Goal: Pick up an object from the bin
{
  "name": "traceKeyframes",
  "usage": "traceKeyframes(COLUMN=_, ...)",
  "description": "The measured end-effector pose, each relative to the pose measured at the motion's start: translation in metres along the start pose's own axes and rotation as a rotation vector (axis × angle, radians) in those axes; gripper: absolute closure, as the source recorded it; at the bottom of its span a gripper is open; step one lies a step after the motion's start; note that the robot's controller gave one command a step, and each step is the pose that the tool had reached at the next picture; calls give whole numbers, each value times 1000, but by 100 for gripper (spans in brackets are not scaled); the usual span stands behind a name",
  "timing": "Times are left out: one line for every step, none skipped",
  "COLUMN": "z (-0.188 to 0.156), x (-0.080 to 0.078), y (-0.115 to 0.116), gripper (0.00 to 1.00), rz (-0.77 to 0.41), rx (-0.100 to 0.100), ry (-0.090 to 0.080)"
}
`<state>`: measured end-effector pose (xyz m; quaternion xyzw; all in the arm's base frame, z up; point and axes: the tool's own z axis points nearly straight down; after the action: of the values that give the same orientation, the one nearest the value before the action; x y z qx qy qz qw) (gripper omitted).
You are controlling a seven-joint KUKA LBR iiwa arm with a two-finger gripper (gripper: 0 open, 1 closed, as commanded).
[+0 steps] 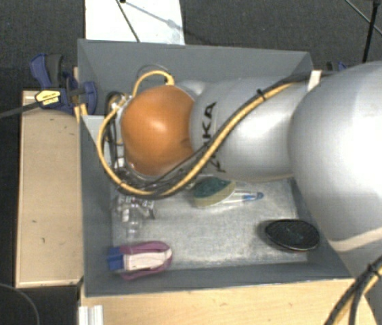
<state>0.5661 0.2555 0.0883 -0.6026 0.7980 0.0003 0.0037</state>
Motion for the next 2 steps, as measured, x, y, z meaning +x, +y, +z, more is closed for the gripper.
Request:
traceKeyframes(z=-57, x=-2, y=-2, gripper=100, rz=8, rx=3, ry=-1)
traceKeyframes(z=-59, x=-3, y=-3, gripper=100, rz=17, rx=-1, ry=0)
